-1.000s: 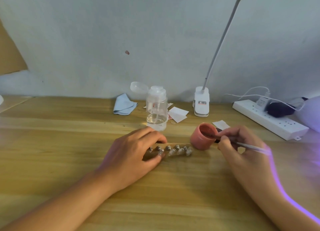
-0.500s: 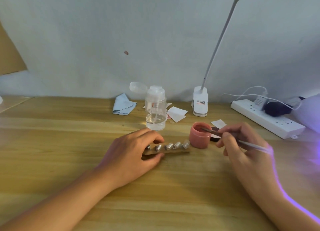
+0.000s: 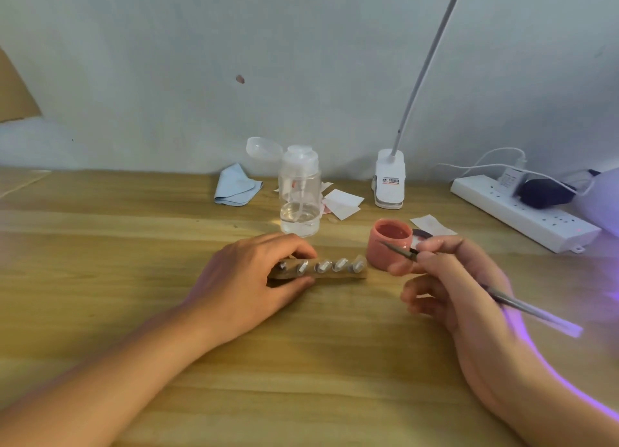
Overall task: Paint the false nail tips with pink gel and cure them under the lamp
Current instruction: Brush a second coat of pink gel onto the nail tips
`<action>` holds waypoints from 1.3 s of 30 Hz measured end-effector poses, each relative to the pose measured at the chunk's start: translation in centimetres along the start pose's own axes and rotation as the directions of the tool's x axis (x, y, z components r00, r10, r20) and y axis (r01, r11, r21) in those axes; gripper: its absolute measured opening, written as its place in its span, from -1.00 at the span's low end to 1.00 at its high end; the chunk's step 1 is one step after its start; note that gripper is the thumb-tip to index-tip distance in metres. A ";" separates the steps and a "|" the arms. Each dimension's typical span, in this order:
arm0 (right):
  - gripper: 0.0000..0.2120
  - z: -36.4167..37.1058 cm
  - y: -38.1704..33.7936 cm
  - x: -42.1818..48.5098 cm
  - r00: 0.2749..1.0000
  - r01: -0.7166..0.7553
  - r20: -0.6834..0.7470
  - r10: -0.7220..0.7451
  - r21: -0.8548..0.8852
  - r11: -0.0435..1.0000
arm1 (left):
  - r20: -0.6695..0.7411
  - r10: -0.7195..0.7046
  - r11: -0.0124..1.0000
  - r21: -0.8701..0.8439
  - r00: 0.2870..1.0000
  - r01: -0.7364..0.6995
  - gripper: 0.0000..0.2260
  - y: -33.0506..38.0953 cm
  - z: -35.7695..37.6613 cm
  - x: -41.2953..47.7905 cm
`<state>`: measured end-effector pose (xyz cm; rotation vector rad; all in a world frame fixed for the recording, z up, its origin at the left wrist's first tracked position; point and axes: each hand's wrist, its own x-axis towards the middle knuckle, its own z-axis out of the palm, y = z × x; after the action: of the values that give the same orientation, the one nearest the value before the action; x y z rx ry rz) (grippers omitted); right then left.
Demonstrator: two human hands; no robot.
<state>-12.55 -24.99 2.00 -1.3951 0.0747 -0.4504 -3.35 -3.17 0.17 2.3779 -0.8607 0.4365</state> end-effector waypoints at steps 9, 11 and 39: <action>-0.82 0.2 0.4 0.3 0.999 0.009 0.032 -0.005 -0.124 0.992 | -0.020 0.051 0.998 0.035 0.999 -0.050 -0.79 0.2 0.0 -0.1; -0.83 0.1 0.6 0.2 0.998 0.029 0.051 -0.023 -0.130 0.991 | -0.026 0.055 0.998 0.037 0.998 -0.054 -0.79 0.2 0.0 -0.1; -0.61 0.4 0.9 -0.5 0.821 0.552 0.255 -0.511 -0.584 0.595 | -0.163 0.198 0.979 -0.015 0.967 -0.203 -0.76 1.3 -0.5 -0.6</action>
<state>-12.61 -24.36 1.06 -2.1245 -0.2854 -0.9510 -4.76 -3.41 0.81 2.1998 -1.0290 0.6801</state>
